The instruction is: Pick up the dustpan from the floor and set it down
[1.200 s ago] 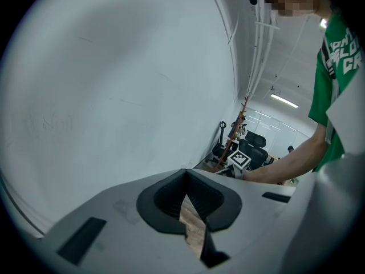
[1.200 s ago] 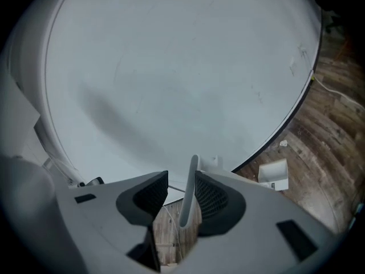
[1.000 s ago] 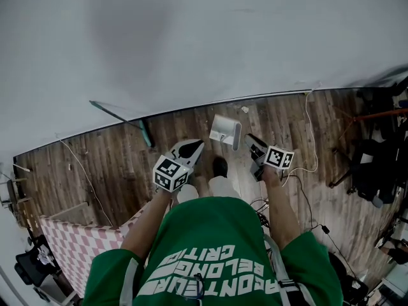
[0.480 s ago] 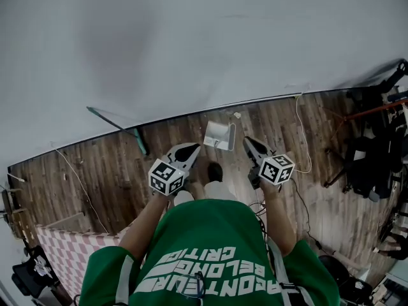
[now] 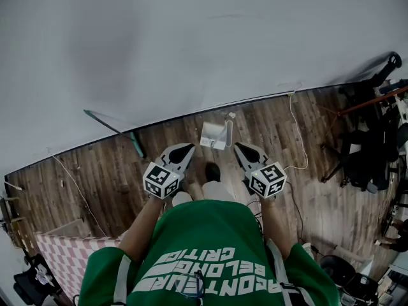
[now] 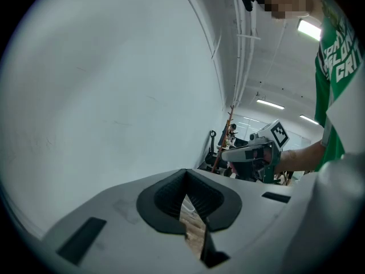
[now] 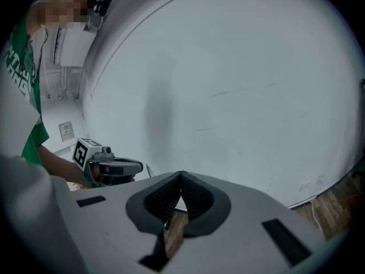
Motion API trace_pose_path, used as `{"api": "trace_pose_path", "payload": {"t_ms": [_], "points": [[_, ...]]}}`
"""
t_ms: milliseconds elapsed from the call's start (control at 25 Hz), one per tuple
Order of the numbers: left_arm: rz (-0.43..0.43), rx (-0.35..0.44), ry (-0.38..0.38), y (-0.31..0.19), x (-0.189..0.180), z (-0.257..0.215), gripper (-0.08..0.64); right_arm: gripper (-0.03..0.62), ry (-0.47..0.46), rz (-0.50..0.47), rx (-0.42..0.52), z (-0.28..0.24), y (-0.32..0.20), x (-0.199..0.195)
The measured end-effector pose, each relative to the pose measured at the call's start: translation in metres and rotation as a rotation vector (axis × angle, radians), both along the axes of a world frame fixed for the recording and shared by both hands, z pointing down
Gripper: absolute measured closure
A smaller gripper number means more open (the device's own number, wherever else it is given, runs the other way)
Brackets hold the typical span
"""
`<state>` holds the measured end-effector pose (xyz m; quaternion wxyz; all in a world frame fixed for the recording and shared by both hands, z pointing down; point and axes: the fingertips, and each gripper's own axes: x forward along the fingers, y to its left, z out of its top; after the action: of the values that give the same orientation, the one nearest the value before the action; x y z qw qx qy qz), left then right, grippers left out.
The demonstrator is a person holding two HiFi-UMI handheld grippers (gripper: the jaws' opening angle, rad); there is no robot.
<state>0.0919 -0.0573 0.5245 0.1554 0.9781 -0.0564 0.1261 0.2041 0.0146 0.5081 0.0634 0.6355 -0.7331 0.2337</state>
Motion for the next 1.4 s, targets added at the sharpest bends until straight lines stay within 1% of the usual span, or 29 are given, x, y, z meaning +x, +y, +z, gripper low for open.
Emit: {"api": "trace_pose_path", "payload": {"t_ms": [120, 320, 480, 880, 1400], "points": [[-0.002, -0.004, -0.001, 0.001, -0.009, 0.002, 0.557, 0.584, 0.032, -0.027, -0.007, 0.003, 0.003, -0.019], [-0.006, -0.008, -0.004, 0.003, -0.025, 0.005, 0.557, 0.584, 0.031, -0.046, -0.019, 0.01, 0.008, -0.043], [-0.011, -0.011, -0.003, 0.002, -0.036, 0.006, 0.557, 0.584, 0.04, -0.058, -0.029, 0.016, 0.01, -0.055], [-0.013, -0.007, 0.001, -0.002, -0.049, 0.005, 0.557, 0.584, 0.066, -0.065, -0.037, 0.019, 0.009, -0.066], [-0.023, -0.007, 0.008, -0.004, -0.054, 0.005, 0.557, 0.584, 0.086, -0.063, -0.04, 0.019, 0.009, -0.066]]}}
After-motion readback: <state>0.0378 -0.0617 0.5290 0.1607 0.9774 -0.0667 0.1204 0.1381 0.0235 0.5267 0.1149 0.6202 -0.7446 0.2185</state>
